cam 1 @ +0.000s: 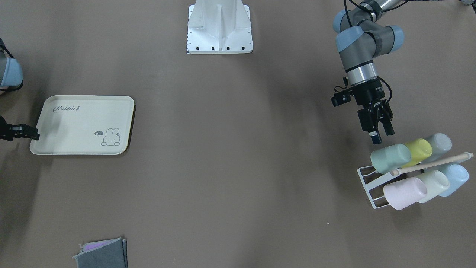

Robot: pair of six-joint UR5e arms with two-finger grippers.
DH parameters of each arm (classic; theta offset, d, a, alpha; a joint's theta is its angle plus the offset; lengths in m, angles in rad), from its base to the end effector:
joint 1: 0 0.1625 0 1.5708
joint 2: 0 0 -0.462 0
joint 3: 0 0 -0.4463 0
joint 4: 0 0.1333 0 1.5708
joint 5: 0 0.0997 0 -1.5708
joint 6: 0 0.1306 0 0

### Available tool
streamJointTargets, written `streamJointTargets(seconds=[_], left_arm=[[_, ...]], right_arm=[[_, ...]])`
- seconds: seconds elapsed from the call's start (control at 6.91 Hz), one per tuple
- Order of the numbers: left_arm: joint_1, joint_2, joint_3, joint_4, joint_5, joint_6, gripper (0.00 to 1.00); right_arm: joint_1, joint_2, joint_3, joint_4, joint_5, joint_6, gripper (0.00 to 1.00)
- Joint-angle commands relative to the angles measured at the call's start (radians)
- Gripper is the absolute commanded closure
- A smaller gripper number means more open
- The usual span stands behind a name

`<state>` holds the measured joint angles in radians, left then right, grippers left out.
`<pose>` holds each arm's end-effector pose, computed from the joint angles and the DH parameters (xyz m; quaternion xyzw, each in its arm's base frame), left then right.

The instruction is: Pick up and place green cup on tray

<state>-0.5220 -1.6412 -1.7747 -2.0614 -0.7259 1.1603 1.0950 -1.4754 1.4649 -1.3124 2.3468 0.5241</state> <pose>0.3998 -0.4964 0.4960 0.3187 -0.3988 0.6871 0.5171 -0.2421 -0.5612 0.6930 -0.0795 -0.3843 -0.0246 0.9194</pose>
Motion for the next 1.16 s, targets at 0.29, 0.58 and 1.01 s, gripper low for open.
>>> streamJointTargets(seconds=[0.29, 0.58, 1.01], left_arm=[[0.013, -0.009, 0.130, -0.137, 0.036, -0.002, 0.01], [0.016, -0.017, 0.144, -0.138, 0.034, -0.002, 0.01], [0.016, -0.034, 0.156, -0.138, 0.034, -0.001, 0.01]], right_arm=[[-0.015, 0.004, -0.005, 0.008, 0.000, 0.030, 0.32], [-0.017, 0.004, -0.003, 0.008, 0.000, 0.030, 0.44], [-0.021, 0.009, -0.005, 0.008, 0.003, 0.030, 0.72]])
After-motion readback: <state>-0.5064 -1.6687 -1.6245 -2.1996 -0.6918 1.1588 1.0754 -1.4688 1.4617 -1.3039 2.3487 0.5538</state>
